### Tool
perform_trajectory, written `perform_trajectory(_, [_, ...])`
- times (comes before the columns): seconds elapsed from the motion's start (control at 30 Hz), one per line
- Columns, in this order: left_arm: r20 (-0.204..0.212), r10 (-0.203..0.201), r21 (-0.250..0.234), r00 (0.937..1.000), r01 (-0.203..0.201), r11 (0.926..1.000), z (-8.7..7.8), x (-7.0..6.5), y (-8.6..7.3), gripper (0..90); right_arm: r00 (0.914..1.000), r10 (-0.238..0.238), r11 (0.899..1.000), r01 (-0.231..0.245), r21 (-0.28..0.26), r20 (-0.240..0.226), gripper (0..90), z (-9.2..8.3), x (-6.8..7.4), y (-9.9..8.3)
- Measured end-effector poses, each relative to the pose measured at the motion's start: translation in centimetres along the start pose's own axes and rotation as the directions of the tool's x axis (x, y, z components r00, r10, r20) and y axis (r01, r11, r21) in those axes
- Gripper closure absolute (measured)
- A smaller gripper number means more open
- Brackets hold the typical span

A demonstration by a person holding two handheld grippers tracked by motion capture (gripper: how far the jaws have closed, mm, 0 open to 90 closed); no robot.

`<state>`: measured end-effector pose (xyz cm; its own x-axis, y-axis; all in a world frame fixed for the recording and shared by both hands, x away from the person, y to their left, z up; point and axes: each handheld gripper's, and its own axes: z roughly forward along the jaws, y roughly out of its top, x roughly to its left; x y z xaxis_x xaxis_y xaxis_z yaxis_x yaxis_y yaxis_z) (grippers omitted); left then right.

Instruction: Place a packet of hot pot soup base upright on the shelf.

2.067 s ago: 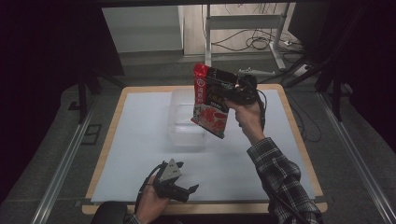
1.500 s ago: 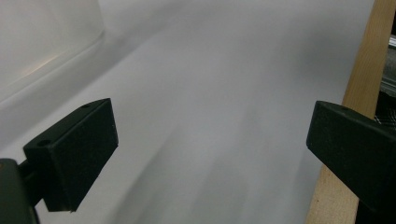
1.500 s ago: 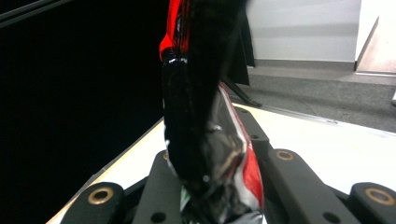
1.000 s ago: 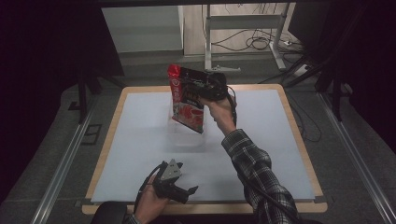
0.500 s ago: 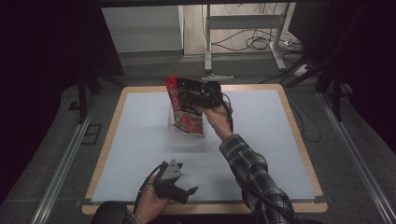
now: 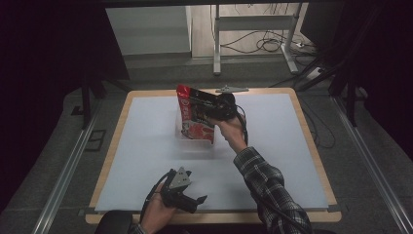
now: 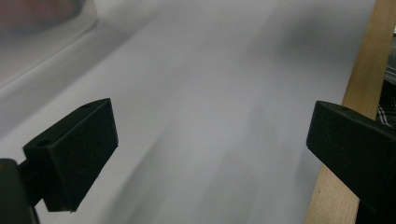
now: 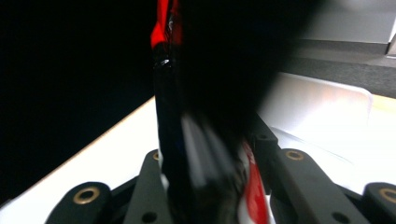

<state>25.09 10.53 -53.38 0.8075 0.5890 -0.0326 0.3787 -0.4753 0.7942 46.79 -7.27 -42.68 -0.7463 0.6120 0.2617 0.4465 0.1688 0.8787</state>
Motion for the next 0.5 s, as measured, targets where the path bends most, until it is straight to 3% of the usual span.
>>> perform_trajectory(0.17, [0.000,0.002,0.006,1.0000,-0.002,1.0000,0.10,-0.05,-0.01,1.9,0.9998,0.017,1.000,-0.017,0.011,-0.004,63.8,-0.52,-0.61,-0.67])
perform_trajectory(0.5, [0.003,-0.002,0.005,1.0000,0.002,1.0000,0.06,-0.03,-0.02,1.9,0.9987,-0.046,0.998,0.045,0.041,0.022,42.5,-0.33,0.00,-0.59])
